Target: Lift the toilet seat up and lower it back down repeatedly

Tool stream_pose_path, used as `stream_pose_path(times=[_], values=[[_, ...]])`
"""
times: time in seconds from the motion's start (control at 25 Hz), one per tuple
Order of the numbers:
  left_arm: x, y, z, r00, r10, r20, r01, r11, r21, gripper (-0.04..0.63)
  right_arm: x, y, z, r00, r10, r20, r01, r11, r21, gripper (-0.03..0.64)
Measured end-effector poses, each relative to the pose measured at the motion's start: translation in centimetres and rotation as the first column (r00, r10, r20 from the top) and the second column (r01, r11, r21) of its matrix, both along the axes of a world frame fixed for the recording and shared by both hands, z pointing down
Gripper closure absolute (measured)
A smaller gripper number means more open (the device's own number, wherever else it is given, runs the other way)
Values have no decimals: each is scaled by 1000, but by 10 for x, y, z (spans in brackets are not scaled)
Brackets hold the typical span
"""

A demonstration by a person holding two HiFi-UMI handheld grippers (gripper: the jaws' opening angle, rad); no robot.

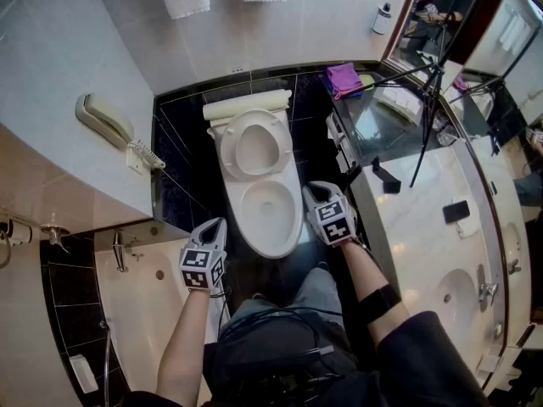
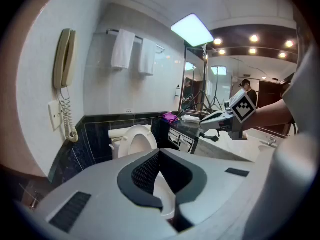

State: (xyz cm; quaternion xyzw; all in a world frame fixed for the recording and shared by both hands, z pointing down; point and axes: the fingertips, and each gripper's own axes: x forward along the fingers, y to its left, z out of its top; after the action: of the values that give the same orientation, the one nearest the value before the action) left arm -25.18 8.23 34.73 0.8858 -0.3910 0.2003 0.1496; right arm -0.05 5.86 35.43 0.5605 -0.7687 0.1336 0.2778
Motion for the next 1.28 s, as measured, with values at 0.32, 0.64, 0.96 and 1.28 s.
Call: stream_pose_path(times=[0.32, 0.64, 0.96, 1.28], values=[[16, -40, 21, 997, -77, 8, 77, 997, -3, 594, 0, -112, 12, 966, -182, -184, 188, 982, 18, 453], [62, -83, 45, 986, -162, 32, 162, 987, -13, 594, 19, -228, 48, 928, -275, -252, 281, 960, -12, 413], [94, -136, 69, 977, -205, 52, 205, 979, -9, 594, 23, -317, 104, 898, -337, -282, 337, 940, -48, 407], [96, -169, 112, 959, -277, 61, 280, 959, -46, 594, 16, -377, 162, 873, -361, -329, 363, 930, -59, 405]])
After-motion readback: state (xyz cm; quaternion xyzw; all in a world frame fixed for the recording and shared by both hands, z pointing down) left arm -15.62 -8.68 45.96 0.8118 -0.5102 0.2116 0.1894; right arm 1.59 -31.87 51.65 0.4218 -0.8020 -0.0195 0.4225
